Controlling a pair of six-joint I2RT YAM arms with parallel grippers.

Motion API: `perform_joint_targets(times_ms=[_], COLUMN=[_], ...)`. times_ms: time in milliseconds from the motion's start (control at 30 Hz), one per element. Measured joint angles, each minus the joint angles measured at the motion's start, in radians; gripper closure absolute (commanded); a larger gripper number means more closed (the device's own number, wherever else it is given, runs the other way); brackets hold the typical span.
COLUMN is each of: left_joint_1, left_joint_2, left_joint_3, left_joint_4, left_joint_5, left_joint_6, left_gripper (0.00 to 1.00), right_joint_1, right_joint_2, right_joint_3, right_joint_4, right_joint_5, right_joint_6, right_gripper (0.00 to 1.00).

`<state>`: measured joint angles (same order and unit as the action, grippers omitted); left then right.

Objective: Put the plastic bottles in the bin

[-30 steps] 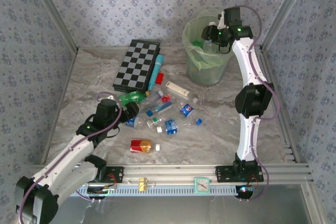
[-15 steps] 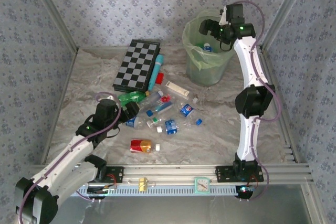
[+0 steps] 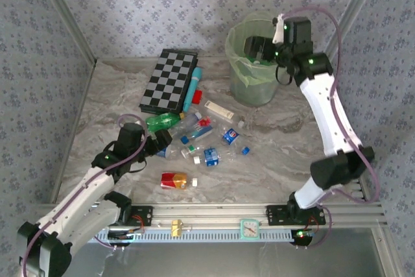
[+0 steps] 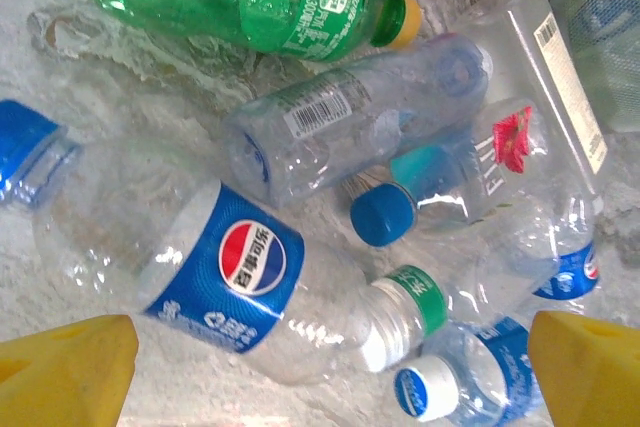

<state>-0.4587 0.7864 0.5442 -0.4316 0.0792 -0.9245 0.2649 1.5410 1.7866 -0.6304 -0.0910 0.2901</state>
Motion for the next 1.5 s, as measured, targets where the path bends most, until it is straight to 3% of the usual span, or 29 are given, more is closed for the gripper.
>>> perform_joint_targets(times_ms=[300, 567, 733, 967, 1300, 1500], left_joint_1=[-0.087, -0.127, -0.171, -0.280, -0.287, -0.290], left_joint_2=[-0.139, -0.097, 0.023, 0.132, 0.137, 0.166], left_joint_3=[0.021, 0.053, 0.053, 0.051, 0.047, 0.077], left_joint_4=[-0.155, -0.276, -0.274, -0.252, -0.211, -0.193], left_joint_5=[0.056, 0.166, 0.270, 0.303, 0.256, 0.164], left_joint_6=[-0.230, -0.287, -0.259, -0.237, -0.248, -0.240], left_gripper=[0.00, 0.00, 0.00, 0.00, 0.00, 0.00], right_joint_1=[0.165, 0.246, 0.276, 0.307, 0.316, 0.364], right_joint_2=[-0.312, -0.438, -0.441, -0.441, -0.441, -0.440], right_joint_3=[-0.570, -0.861, -0.922, -0.927, -0.956, -0.998], right_joint_4=[0.237, 0.348, 0.372, 0.374, 0.381, 0.450], right_joint_5=[0.167, 0.314, 0.367, 0.416, 0.441, 0.335], right_joint_6=[0.045, 0.175, 0.229, 0.253, 0.253, 0.196], right_gripper=[0.00, 0.00, 0.00, 0.00, 0.00, 0.00])
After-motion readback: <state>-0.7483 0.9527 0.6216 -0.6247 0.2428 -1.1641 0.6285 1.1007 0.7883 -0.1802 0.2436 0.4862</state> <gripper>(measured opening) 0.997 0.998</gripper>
